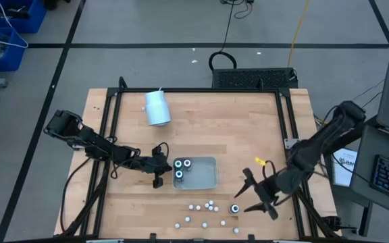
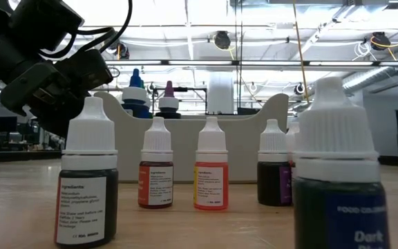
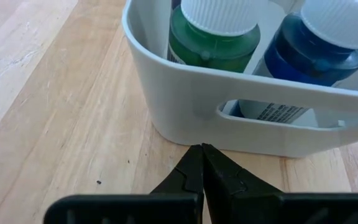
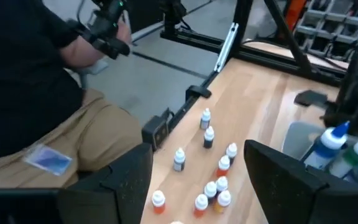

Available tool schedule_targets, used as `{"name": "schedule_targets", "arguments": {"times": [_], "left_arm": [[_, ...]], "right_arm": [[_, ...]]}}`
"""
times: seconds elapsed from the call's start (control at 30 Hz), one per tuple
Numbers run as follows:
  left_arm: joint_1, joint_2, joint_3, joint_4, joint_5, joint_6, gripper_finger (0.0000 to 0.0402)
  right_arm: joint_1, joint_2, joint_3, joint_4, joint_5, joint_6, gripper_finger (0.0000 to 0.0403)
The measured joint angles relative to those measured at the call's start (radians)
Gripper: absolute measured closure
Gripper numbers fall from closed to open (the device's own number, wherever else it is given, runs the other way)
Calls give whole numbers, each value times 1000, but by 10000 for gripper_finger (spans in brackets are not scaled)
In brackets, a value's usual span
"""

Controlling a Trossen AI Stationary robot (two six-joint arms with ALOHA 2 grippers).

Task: Pick & Place food coloring
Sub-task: Put the big black food coloring bottle into the gray bin

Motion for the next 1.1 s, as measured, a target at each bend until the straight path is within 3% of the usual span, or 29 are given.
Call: {"name": "schedule_targets", "arguments": {"times": [0.13,0.27,0.8,1.1], "left_arm": [[0,0,0,0,0,-9,396],[0,0,0,0,0,-3,396],[0,0,0,-1,2,7,396],[0,0,0,-1,2,16,396]], "right_arm": [[62,37,-157,218,145,35,154],[104,87,-231,244,284,97,147],[112,326,-242,485,228,178,139],[112,362,-242,528,229,172,140]]}}
